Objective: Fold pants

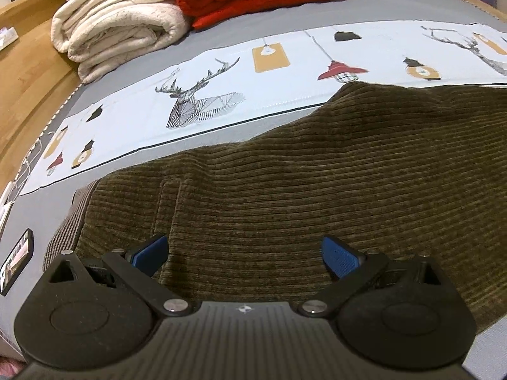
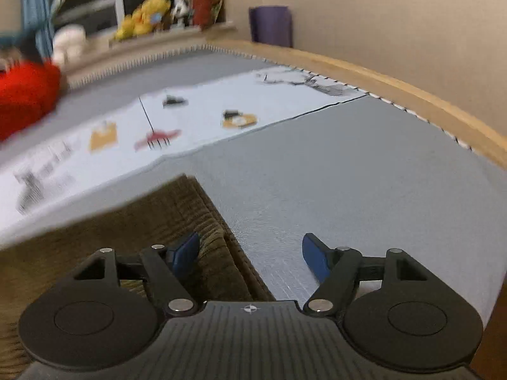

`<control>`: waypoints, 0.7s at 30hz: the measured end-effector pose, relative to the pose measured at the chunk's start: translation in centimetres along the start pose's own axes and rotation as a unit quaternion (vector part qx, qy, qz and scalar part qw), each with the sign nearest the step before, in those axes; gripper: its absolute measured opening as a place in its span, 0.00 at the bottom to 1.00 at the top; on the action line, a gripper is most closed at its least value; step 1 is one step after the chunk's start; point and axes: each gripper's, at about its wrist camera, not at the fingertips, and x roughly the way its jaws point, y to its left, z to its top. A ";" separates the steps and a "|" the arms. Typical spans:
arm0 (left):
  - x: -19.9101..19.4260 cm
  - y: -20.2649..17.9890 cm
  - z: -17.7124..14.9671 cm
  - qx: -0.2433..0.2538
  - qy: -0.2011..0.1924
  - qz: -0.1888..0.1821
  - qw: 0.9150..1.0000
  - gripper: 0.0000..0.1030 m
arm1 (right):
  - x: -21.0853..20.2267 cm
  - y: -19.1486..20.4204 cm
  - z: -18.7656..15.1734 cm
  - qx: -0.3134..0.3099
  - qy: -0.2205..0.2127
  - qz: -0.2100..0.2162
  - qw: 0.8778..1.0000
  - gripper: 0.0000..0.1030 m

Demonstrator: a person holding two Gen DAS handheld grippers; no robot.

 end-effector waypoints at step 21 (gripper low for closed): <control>-3.1 -0.2 -0.4 -0.025 -0.034 -0.035 0.999 1.00 | -6.2 -3.0 -9.2 0.244 -0.031 0.092 0.965 0.88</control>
